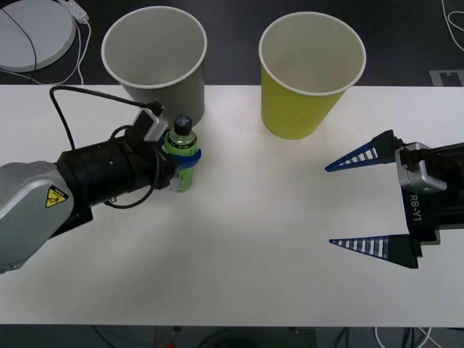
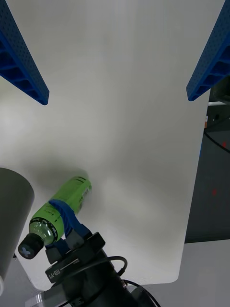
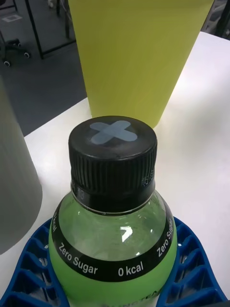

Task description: Put the can into the green bin and the plastic bottle into the gray bin

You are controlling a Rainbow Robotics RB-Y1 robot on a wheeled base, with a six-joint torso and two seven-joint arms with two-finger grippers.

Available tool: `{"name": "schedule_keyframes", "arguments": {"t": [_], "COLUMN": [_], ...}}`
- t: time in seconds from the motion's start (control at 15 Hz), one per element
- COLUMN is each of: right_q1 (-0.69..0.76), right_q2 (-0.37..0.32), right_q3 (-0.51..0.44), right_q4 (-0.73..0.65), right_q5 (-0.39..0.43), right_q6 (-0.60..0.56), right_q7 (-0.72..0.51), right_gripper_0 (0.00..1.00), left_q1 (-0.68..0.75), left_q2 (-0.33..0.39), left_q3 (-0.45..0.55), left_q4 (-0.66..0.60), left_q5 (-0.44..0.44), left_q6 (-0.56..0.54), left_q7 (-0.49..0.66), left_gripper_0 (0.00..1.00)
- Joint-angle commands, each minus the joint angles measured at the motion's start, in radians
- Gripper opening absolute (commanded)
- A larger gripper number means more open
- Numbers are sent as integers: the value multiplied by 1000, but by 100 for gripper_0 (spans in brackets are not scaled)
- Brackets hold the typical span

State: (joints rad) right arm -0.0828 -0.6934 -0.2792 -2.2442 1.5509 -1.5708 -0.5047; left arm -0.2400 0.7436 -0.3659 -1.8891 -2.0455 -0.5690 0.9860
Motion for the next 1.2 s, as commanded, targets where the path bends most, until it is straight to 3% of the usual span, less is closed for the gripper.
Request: {"name": "schedule_keyframes", "arguments": {"t": [0.07,0.33,0.8,1.2], "right_q1": [0,0,0,0], "right_q2": [0,0,0,0], "right_q3": [0,0,0,0], "right_q4": [0,0,0,0], "right_q5": [0,0,0,0], "right_q6": [0,0,0,0], "right_q7": [0,0,0,0], "right_gripper_0": [100,100,100,100], "left_q1": [4,2,2,4], "left_q2": [26,85,178,263], "left_q3": [21,100,203,312], "left_q4": [-79,-194,-257,-268], "left_q5": [-79,-85,-30,97], "left_q6": [-71,-219,-350,-427], "left_q7": [120,241,270,310], "left_gripper_0": [0,0,0,0]}}
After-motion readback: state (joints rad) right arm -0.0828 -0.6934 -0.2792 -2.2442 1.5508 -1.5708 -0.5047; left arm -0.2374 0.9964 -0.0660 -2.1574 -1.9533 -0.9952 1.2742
